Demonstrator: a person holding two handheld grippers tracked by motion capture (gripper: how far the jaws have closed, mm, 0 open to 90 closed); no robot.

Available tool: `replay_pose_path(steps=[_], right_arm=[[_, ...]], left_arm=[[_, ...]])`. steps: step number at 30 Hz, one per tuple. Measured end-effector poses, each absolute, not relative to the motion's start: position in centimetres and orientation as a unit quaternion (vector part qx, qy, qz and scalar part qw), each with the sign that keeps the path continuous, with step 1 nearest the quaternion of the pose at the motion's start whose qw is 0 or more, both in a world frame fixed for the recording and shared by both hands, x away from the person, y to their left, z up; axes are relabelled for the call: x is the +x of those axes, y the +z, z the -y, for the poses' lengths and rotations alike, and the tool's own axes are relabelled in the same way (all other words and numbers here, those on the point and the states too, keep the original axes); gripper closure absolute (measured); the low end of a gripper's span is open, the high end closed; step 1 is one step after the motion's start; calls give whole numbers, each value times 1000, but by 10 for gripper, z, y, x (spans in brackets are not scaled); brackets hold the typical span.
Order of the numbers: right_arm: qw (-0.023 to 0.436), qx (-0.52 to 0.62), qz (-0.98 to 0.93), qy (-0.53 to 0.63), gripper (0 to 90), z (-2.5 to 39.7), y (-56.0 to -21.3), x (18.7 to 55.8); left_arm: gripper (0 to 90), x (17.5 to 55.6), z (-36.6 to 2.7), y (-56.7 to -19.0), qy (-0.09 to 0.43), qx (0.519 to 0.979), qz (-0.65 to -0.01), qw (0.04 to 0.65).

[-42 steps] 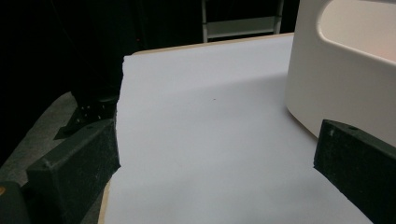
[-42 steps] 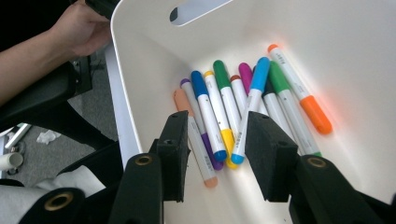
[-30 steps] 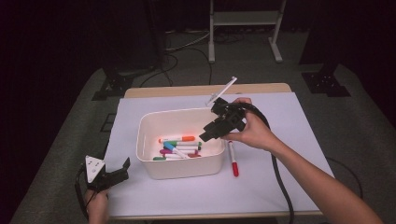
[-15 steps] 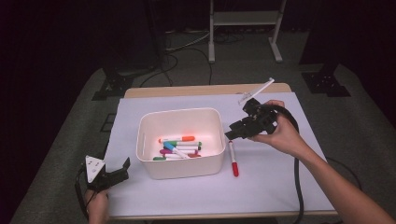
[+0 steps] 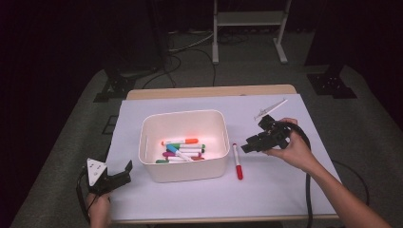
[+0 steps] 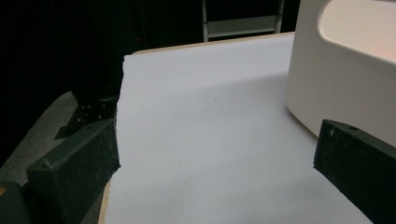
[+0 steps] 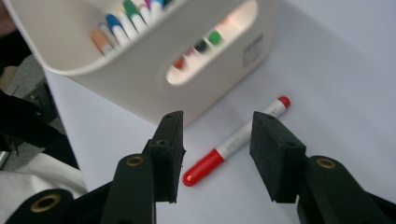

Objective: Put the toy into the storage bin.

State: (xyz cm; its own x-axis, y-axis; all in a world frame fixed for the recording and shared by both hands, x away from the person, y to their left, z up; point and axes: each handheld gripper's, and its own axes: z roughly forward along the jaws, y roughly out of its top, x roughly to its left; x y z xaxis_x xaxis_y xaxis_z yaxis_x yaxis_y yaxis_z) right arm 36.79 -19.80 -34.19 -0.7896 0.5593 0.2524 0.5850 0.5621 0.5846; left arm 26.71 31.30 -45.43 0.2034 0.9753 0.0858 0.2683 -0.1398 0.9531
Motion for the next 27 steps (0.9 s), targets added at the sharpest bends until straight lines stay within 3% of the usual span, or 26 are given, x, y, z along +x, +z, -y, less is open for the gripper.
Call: replay_pose_path(steps=[11,27], right_arm=[[16,-352,878,-324,514,196,-386,374],[-6,-373,874,-313,504,176,-420,379]], left_arm=[[0,267,-313,-454,403,639,-485,441],[0,267,-313,-454,403,639,-485,442]])
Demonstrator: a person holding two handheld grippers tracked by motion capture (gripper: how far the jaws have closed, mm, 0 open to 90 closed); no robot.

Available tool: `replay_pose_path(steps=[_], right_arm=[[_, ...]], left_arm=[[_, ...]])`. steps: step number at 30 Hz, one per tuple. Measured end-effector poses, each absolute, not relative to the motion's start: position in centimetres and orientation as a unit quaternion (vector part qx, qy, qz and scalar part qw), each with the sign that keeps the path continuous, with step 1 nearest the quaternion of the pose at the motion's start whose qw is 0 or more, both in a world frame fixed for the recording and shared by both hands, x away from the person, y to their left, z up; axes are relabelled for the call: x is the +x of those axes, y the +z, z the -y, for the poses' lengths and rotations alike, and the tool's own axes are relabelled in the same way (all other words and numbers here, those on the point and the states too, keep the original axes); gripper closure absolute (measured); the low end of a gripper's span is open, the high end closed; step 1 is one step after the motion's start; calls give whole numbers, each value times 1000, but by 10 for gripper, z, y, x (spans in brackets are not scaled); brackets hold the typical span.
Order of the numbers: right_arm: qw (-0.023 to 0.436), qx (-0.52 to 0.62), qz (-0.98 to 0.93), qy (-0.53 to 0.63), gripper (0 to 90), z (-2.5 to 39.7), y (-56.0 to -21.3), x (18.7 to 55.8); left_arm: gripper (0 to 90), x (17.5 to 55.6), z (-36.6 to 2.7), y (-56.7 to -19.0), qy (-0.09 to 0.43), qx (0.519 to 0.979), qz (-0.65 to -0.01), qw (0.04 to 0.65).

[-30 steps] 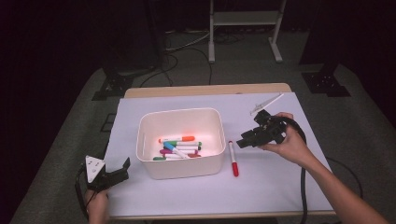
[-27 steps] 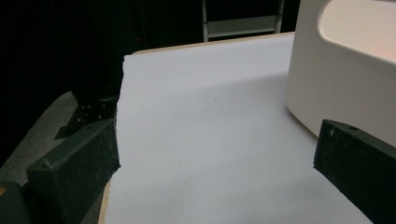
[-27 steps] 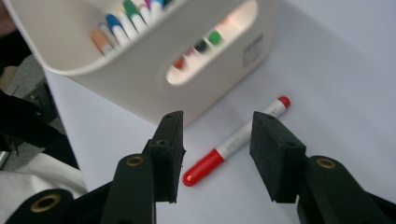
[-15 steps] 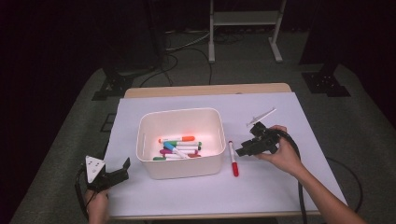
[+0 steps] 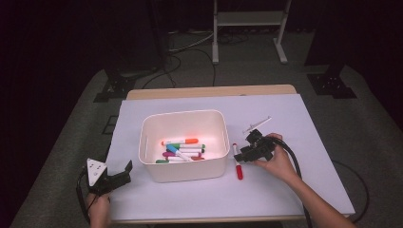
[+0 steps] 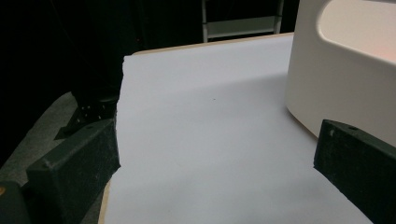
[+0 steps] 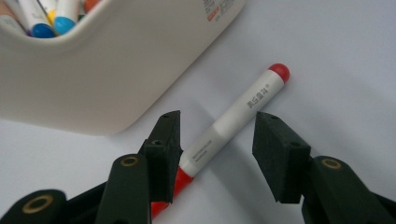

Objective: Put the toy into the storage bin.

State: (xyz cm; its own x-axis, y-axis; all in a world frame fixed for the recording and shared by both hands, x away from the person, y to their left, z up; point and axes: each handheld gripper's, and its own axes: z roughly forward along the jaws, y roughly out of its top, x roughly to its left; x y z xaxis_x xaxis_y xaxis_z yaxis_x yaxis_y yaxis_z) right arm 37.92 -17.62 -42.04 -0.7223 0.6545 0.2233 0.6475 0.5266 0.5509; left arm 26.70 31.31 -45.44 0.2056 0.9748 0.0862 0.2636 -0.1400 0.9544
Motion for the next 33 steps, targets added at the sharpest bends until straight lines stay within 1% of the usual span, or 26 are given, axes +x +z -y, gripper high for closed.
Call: replay_pose_path(steps=[2,7,12,19,23,24,33], right_arm=[[0,378,-871,312,509,175,-423,381],[10,386,-873,297,511,170,-428,383],[40,382,-880,278,525,167,-432,382],[56,392,-880,261,562,174,-433,381],[71,405,-879,241,598,182,-432,380],[79,406,-879,235,629,184,-433,380],[98,409,-878,229,746,192,-433,378]], left_arm=[[0,267,-313,-454,403,639,-484,441],[0,267,-313,-454,402,638,-485,442],[0,267,-313,-454,402,639,-485,442],[0,267,-313,-454,402,638,-485,442],[0,267,-313,-454,402,638,-486,442],[0,267,-313,-454,402,638,-485,442],[0,267,-313,-454,403,638,-485,442]])
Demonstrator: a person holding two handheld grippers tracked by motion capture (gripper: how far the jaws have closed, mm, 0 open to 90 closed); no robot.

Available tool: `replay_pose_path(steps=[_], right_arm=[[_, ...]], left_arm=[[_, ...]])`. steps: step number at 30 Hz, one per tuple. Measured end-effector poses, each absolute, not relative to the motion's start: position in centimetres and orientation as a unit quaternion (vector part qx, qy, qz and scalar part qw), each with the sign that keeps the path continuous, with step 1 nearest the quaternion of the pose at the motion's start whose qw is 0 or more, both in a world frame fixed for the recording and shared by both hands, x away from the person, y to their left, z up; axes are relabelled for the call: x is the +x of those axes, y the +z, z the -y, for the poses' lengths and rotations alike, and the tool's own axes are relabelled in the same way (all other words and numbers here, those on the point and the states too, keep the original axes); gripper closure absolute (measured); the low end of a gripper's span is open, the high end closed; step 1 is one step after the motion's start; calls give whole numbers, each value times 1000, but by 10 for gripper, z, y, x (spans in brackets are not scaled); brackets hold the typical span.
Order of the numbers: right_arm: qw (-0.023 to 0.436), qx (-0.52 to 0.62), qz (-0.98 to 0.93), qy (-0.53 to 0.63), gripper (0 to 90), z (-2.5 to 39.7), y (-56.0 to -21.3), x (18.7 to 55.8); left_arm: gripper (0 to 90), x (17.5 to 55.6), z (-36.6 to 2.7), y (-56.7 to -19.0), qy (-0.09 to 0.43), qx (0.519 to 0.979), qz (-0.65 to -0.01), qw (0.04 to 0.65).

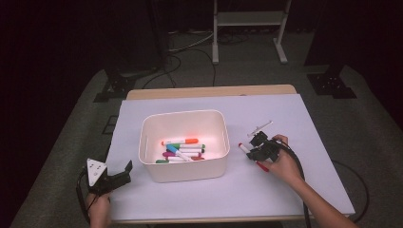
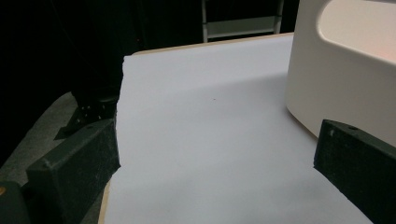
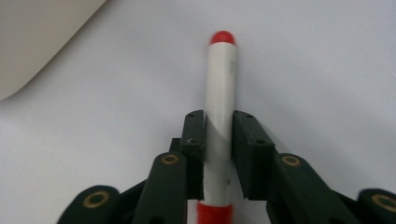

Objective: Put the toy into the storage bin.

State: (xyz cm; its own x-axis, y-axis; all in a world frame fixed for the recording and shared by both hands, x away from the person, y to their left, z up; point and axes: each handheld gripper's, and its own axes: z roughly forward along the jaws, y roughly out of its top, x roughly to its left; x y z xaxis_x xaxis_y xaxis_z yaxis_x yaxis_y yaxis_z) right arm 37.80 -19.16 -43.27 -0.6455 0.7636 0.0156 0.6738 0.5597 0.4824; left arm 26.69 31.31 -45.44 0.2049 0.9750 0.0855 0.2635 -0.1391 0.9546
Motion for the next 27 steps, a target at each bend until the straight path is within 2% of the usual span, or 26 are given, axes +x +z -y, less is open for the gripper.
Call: replay_pose_path(steps=[13,27], right_arm=[[46,418,-870,258,754,209,-421,374],[28,398,-866,301,755,212,-382,357]], left_arm=[[0,267,-313,-454,402,639,-485,441],[0,267,-313,-454,402,639,-485,441]])
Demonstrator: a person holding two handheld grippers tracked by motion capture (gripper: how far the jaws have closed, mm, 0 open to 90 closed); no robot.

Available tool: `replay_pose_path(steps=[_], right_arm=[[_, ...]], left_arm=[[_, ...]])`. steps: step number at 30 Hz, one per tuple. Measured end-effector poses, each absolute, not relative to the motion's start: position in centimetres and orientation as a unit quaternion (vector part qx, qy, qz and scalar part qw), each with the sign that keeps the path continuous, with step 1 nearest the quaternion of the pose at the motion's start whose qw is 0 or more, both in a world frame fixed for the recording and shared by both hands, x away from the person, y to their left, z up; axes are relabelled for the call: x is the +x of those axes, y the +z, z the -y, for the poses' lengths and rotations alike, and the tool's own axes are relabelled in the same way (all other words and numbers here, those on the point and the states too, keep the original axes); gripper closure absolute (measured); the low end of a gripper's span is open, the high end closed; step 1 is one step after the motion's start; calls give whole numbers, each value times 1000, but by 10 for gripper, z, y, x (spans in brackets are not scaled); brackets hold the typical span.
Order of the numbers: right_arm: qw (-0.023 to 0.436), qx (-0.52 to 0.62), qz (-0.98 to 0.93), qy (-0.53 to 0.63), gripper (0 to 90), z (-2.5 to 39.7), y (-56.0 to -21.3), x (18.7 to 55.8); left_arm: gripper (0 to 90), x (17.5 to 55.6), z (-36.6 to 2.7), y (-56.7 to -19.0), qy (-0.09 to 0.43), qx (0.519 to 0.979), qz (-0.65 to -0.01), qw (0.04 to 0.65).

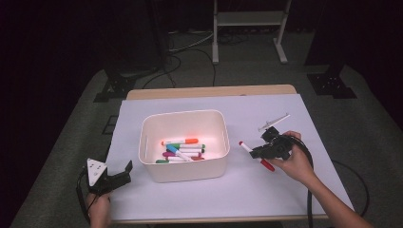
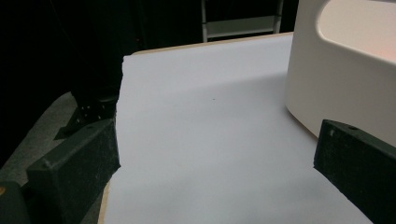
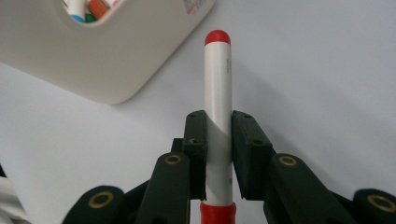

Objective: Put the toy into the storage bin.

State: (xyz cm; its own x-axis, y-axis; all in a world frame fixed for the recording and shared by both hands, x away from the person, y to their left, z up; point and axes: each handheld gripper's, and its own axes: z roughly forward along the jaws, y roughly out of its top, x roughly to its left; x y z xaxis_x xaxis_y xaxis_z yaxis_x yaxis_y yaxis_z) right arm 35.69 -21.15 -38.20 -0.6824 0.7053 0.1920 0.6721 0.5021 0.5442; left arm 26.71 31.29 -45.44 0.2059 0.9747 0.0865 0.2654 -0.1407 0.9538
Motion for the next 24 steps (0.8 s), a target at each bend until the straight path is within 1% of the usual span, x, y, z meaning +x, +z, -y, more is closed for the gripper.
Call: replay_pose_path(steps=[13,17,24], right_arm=[[23,372,-870,322,755,206,-348,350],[19,365,-866,341,754,205,-330,348],[34,338,-871,355,755,195,-295,343]], left_arm=[[0,267,-313,-454,402,639,-486,441],[0,267,-313,-454,402,639,-485,441],[0,267,-313,-454,402,641,-485,439]])
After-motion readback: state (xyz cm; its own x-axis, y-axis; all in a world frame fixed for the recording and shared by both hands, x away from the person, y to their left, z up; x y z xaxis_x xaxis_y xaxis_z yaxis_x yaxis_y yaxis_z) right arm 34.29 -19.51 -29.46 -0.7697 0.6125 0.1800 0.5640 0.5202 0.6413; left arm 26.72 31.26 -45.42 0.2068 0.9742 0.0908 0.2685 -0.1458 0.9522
